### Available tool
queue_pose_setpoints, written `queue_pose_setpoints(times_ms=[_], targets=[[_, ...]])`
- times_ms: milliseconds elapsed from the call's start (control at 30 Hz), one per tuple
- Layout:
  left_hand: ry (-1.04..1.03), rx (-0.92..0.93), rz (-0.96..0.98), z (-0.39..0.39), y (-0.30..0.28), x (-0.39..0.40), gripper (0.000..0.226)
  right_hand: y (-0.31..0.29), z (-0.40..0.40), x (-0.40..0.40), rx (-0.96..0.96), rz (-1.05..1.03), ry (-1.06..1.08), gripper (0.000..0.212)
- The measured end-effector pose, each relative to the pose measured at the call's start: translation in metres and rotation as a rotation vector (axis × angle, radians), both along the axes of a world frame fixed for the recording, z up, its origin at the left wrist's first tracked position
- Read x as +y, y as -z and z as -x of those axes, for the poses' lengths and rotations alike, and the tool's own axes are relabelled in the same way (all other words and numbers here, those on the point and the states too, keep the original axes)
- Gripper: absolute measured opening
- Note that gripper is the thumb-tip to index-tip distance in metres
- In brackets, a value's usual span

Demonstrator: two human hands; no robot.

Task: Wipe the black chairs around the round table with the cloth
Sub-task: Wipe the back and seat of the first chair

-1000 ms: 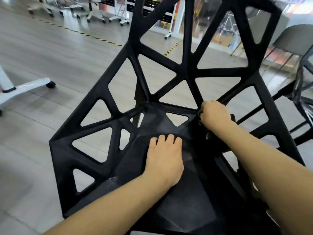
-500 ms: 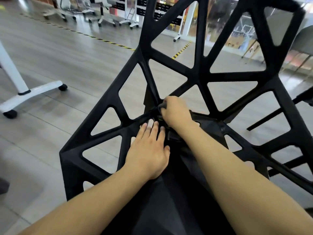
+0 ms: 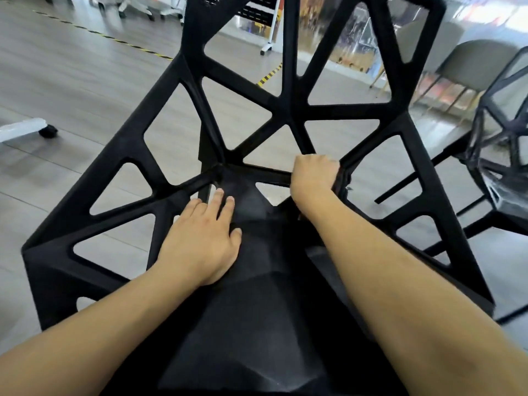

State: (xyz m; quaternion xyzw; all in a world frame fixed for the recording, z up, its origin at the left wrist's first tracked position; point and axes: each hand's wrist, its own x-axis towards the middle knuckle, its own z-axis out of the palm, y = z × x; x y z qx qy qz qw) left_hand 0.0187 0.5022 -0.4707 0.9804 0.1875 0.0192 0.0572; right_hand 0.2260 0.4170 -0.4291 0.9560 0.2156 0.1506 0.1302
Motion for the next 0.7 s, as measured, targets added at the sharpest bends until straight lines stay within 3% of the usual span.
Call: queue_pose_setpoints(times_ms=[167, 300, 500, 700], targets=[[-0.003, 0.028, -0.062, 0.001, 0.0, 0.002, 0.067, 0.003, -0.014, -0.019, 0.04, -0.037, 0.029, 0.028], [-0.026, 0.036, 0.027, 0.0, 0.005, 0.004, 0.064, -0.011, -0.026, -0.024, 0.243, -0.173, 0.054, 0.036], [-0.031, 0.013, 0.025, 0.0, 0.001, 0.003, 0.063, -0.024, -0.009, -0.054, 0.46, -0.212, 0.102, 0.035], [-0.026, -0.031, -0.008, -0.001, -0.002, 0.003, 0.058, -0.011, 0.079, -0.109, 0.495, -0.328, -0.017, 0.009]])
